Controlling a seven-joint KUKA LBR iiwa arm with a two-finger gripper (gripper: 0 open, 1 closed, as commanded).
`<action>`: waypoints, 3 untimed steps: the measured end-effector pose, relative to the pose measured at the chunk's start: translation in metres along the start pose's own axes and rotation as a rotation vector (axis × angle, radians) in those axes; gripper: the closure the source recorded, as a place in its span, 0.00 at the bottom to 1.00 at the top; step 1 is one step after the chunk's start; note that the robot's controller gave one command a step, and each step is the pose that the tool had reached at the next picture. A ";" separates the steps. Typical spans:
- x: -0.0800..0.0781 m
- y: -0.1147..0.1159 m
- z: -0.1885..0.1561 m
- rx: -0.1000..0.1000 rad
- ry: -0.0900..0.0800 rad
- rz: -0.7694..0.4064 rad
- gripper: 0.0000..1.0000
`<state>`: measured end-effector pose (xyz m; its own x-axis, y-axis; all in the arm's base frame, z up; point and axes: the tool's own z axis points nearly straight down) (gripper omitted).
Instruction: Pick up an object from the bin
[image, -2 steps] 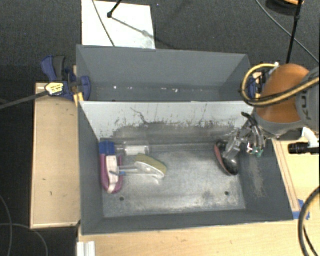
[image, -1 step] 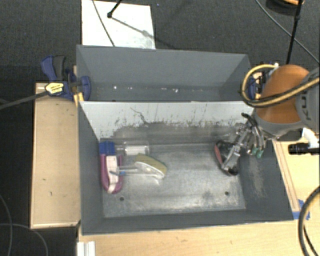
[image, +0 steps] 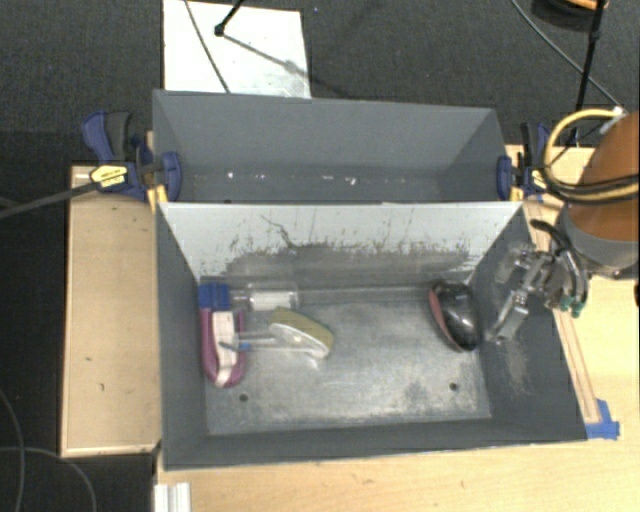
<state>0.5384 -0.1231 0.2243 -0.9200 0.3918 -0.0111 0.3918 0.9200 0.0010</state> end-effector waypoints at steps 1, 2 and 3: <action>0.019 -0.025 -0.001 0.000 0.010 -0.154 0.00; -0.012 -0.001 0.058 0.000 0.014 -0.031 0.00; -0.046 0.019 0.150 -0.002 0.000 0.045 0.00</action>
Offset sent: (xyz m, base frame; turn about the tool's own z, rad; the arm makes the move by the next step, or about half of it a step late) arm -0.0277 -0.0150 -0.0003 -0.1552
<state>0.5894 -0.1242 0.0752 -0.9013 0.4330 -0.0111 0.4330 0.9014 0.0031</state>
